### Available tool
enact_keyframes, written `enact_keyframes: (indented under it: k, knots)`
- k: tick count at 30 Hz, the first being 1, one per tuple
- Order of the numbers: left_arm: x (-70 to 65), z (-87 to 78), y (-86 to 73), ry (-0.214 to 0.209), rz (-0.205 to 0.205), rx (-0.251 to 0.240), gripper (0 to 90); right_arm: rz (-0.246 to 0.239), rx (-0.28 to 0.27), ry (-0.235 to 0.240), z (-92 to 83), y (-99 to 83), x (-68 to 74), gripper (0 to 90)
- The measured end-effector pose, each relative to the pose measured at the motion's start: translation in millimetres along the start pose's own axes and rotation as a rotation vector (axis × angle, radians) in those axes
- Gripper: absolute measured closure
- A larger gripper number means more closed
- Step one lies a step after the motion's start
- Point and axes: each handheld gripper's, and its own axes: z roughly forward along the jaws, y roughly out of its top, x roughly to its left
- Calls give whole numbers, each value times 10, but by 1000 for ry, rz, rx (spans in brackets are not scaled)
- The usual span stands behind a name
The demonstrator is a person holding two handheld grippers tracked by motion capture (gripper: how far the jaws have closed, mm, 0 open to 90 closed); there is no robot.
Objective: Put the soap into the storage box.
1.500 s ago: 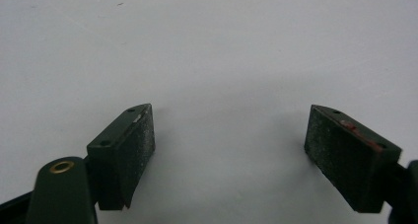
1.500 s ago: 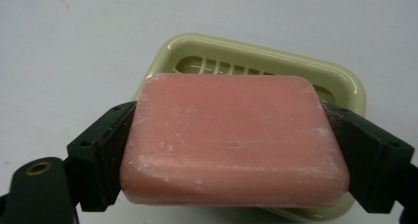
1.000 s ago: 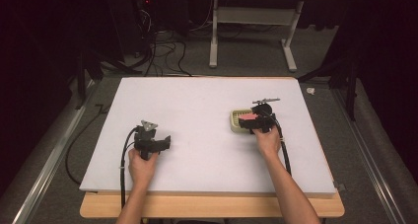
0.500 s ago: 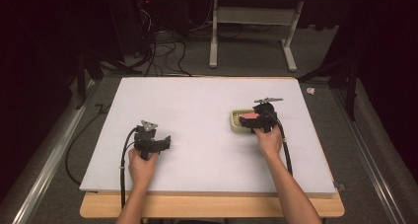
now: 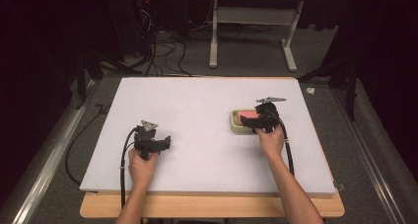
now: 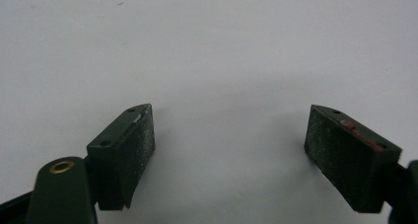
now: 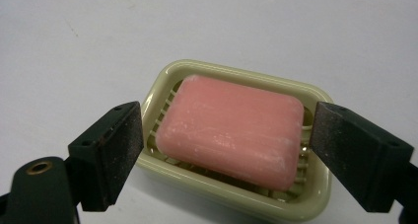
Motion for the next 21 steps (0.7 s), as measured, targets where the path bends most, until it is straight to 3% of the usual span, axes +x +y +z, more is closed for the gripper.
enact_keyframes:
  k: [21]
  knots:
    - [-1, -1, 0, 1, 0, 0, 199, -50, -88, 21, -355, -12, 11, 147]
